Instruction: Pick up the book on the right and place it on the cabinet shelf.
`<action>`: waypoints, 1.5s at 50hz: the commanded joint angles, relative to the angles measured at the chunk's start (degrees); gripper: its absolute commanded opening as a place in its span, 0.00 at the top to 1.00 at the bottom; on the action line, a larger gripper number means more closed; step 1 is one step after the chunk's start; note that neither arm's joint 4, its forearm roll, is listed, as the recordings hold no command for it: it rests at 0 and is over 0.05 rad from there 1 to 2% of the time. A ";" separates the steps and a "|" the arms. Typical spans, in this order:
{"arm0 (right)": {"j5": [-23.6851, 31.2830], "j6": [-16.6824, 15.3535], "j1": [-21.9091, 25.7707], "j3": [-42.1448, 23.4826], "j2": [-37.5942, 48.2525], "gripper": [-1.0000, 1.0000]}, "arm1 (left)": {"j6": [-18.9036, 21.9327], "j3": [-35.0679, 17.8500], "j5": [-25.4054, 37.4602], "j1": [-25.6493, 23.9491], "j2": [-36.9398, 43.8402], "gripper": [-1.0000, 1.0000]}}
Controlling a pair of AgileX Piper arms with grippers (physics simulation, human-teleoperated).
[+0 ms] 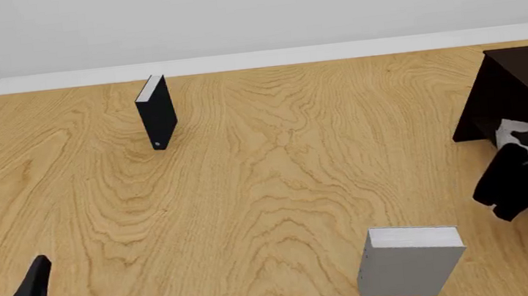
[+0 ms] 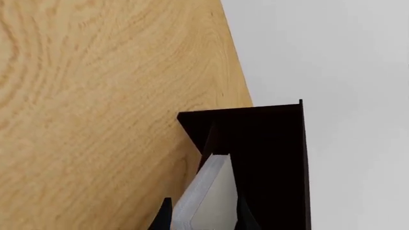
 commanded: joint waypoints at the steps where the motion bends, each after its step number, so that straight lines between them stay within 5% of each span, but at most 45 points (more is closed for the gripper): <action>1: -0.96 -0.25 -1.95 0.95 -0.72 0.00 | 0.15 0.00 0.02 -0.07 -0.01 0.00; 75: -0.87 -0.52 -6.60 6.34 -6.33 0.00 | 0.05 0.00 0.00 -0.28 0.04 0.00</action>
